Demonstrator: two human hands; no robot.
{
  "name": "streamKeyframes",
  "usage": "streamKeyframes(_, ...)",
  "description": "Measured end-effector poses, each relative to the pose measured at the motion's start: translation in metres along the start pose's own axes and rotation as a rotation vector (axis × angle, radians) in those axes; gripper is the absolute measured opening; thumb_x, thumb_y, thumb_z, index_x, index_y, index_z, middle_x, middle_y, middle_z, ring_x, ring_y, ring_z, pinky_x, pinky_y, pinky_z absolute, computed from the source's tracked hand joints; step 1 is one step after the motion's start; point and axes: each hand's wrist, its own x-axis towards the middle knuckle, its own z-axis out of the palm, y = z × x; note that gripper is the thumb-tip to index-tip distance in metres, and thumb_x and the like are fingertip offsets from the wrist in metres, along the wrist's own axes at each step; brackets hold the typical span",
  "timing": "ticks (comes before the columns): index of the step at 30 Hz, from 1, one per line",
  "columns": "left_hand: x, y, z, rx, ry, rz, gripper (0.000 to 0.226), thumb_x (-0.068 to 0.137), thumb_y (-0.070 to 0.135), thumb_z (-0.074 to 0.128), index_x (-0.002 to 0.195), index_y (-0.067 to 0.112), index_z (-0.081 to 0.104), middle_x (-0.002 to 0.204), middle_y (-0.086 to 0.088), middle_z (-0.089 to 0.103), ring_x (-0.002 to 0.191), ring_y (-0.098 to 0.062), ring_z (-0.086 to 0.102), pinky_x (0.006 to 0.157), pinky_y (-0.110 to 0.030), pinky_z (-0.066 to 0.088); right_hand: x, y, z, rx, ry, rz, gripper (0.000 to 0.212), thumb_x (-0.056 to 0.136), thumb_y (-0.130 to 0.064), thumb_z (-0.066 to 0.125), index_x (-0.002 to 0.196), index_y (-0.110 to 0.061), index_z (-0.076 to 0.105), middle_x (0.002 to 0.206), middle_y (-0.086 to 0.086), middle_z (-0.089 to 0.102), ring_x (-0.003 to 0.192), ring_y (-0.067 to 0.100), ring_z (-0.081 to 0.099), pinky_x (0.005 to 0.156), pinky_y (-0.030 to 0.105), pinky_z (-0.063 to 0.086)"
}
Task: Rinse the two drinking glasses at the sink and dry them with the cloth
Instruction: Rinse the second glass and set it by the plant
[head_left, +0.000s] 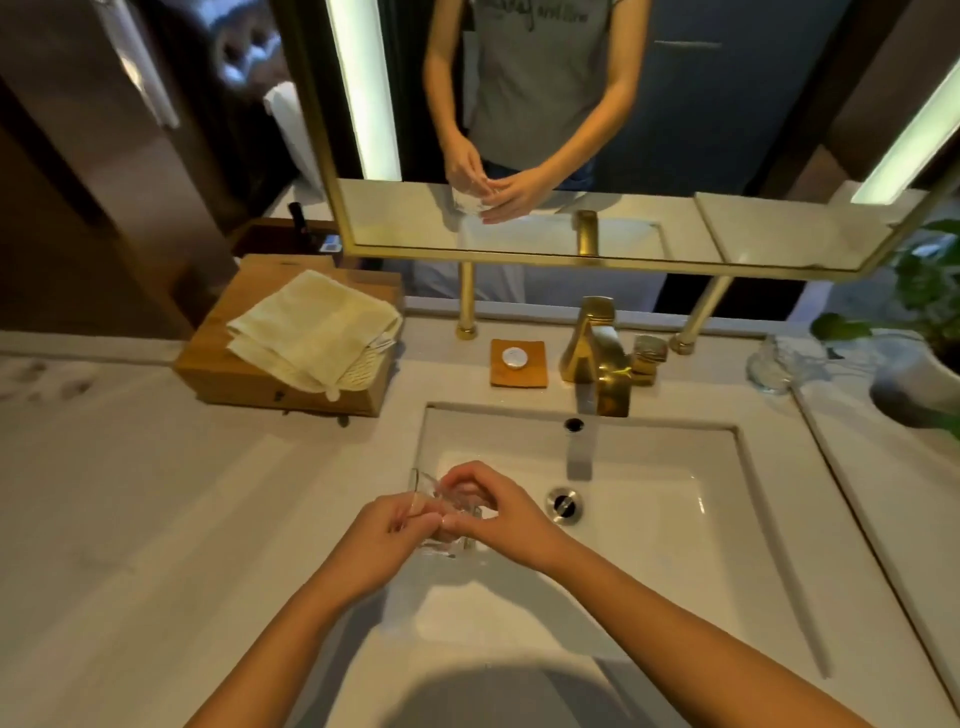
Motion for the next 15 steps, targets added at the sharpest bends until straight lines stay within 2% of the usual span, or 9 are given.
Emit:
streamKeyframes(2, 0.015, 0.015, 0.019, -0.208, -0.037, -0.031, 0.022, 0.094, 0.01, 0.051, 0.098, 0.007, 0.072, 0.09, -0.013, 0.076, 0.086, -0.022, 0.072, 0.079, -0.023, 0.055, -0.006, 0.001, -0.027, 0.125, 0.038, 0.103, 0.029, 0.086, -0.03, 0.07, 0.113, -0.022, 0.061, 0.11, 0.0, 0.068, 0.099, 0.012, 0.067, 0.085, 0.032, 0.057)
streamKeyframes(4, 0.033, 0.023, 0.045, -0.345, -0.086, -0.097, 0.024, 0.094, 0.019, 0.052, 0.101, 0.009, 0.072, 0.094, -0.013, 0.076, 0.091, -0.025, 0.071, 0.082, -0.028, 0.054, -0.014, 0.007, -0.052, 0.248, 0.076, 0.232, 0.025, 0.09, -0.03, 0.066, 0.113, -0.021, 0.063, 0.108, 0.003, 0.068, 0.088, 0.009, 0.068, 0.067, 0.024, 0.057)
streamKeyframes(5, 0.043, 0.025, 0.059, -0.382, -0.106, -0.142, 0.024, 0.093, 0.025, 0.055, 0.102, 0.011, 0.073, 0.095, -0.012, 0.076, 0.092, -0.025, 0.071, 0.081, -0.029, 0.054, -0.019, 0.012, -0.065, 0.232, 0.095, 0.268, 0.025, 0.091, -0.031, 0.065, 0.114, -0.02, 0.064, 0.109, 0.004, 0.067, 0.086, 0.009, 0.068, 0.062, 0.02, 0.055)
streamKeyframes(7, 0.059, 0.028, 0.086, -0.471, -0.128, -0.225, 0.027, 0.085, 0.032, 0.064, 0.101, 0.012, 0.073, 0.093, -0.008, 0.076, 0.086, -0.02, 0.072, 0.074, -0.027, 0.054, -0.029, 0.022, -0.091, 0.197, 0.077, 0.333, 0.026, 0.093, -0.035, 0.061, 0.115, -0.021, 0.065, 0.111, 0.006, 0.068, 0.089, 0.013, 0.069, 0.063, 0.02, 0.055)
streamKeyframes(9, 0.073, 0.032, 0.111, -0.59, -0.132, -0.292, 0.029, 0.085, 0.028, 0.063, 0.105, 0.008, 0.069, 0.089, -0.006, 0.076, 0.077, -0.015, 0.07, 0.068, -0.025, 0.053, -0.035, 0.032, -0.12, 0.214, 0.106, 0.401, 0.027, 0.095, -0.038, 0.055, 0.113, -0.021, 0.065, 0.107, 0.007, 0.07, 0.093, 0.021, 0.07, 0.069, 0.029, 0.059)
streamKeyframes(10, 0.079, 0.035, 0.121, -0.673, -0.135, -0.322, 0.028, 0.088, 0.024, 0.059, 0.109, 0.006, 0.066, 0.089, -0.005, 0.076, 0.076, -0.013, 0.07, 0.067, -0.024, 0.054, -0.034, 0.036, -0.136, 0.223, 0.189, 0.403, 0.025, 0.097, -0.037, 0.053, 0.109, -0.02, 0.066, 0.104, 0.005, 0.07, 0.094, 0.022, 0.069, 0.069, 0.03, 0.057)
streamKeyframes(12, 0.09, 0.041, 0.135, -0.842, -0.135, -0.38, 0.028, 0.092, 0.021, 0.053, 0.115, 0.007, 0.061, 0.093, -0.005, 0.076, 0.078, -0.012, 0.072, 0.065, -0.023, 0.055, -0.021, 0.039, -0.171, 0.215, 0.499, 0.358, 0.017, 0.098, -0.028, 0.05, 0.102, -0.018, 0.063, 0.1, 0.003, 0.066, 0.101, 0.027, 0.065, 0.072, 0.026, 0.052)
streamKeyframes(14, 0.104, 0.043, 0.145, -0.919, -0.108, -0.443, 0.032, 0.092, 0.023, 0.052, 0.119, 0.007, 0.058, 0.091, -0.006, 0.075, 0.075, -0.012, 0.072, 0.06, -0.022, 0.056, 0.01, 0.04, -0.209, 0.128, 0.772, 0.29, 0.015, 0.097, -0.02, 0.053, 0.111, -0.018, 0.058, 0.114, 0.003, 0.061, 0.113, 0.025, 0.057, 0.086, 0.028, 0.047)
streamKeyframes(15, 0.111, 0.043, 0.148, -0.92, -0.097, -0.476, 0.034, 0.094, 0.026, 0.049, 0.12, 0.005, 0.057, 0.086, -0.006, 0.075, 0.073, -0.012, 0.071, 0.058, -0.022, 0.056, 0.031, 0.04, -0.226, 0.026, 0.812, 0.26, 0.024, 0.095, -0.018, 0.056, 0.119, -0.018, 0.055, 0.124, 0.005, 0.056, 0.12, 0.021, 0.051, 0.094, 0.031, 0.045)
